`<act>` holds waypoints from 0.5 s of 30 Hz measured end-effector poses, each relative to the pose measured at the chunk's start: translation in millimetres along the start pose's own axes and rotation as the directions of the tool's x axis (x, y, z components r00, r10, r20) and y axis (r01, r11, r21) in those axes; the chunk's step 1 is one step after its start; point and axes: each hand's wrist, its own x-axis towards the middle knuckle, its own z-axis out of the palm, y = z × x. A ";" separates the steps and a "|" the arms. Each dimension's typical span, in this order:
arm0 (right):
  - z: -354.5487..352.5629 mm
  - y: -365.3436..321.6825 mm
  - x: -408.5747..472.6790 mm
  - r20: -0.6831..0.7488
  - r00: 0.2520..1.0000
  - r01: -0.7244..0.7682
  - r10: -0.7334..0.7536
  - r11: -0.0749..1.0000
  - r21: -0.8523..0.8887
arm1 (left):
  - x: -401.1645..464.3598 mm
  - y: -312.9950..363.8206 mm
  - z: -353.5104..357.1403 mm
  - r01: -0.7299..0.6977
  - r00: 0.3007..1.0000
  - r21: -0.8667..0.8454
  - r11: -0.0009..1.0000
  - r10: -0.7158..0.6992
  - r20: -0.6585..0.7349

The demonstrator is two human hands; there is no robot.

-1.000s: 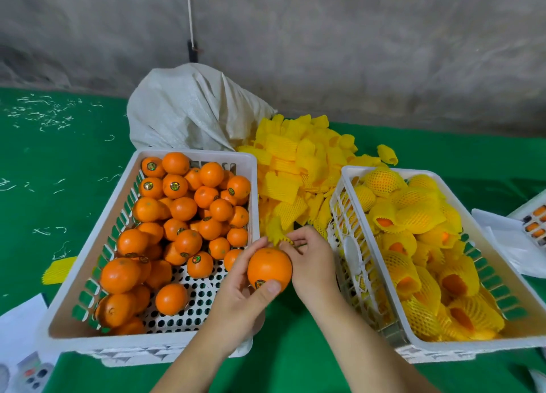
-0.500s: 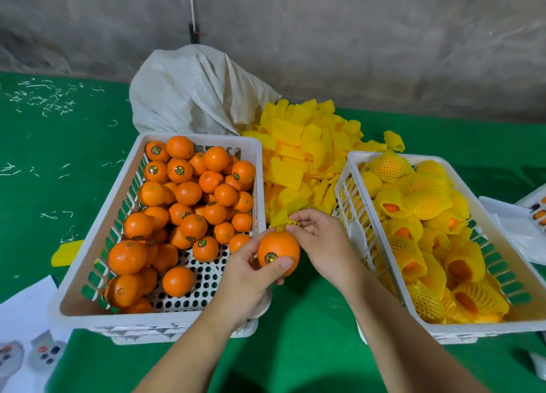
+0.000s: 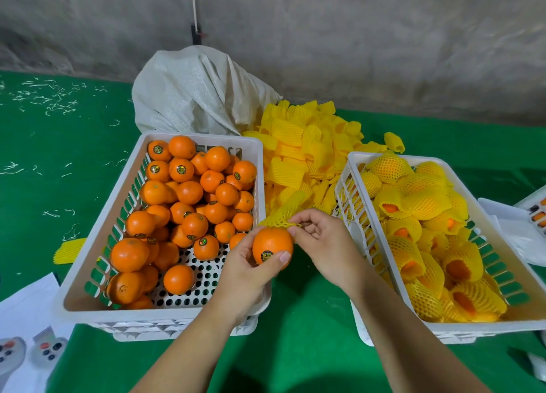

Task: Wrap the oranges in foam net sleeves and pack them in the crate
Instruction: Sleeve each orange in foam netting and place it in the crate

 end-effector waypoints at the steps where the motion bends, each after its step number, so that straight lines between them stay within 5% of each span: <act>1: -2.7 -3.3 -2.2 0.019 1.000 0.016 -0.016 1.000 -0.002 | 0.2 -1.5 0.5 -0.027 0.999 0.016 1.000 0.027 -0.031; 6: 7.2 -21.0 -26.3 0.143 0.979 0.154 -0.146 0.987 -0.045 | 5.6 -11.1 -7.7 -0.061 0.970 0.052 0.997 0.072 -0.232; 15: 39.9 -15.3 -33.3 0.086 0.873 0.467 -0.480 0.773 -0.429 | 9.3 -6.8 -9.2 0.032 0.997 -0.269 0.963 -0.049 -0.057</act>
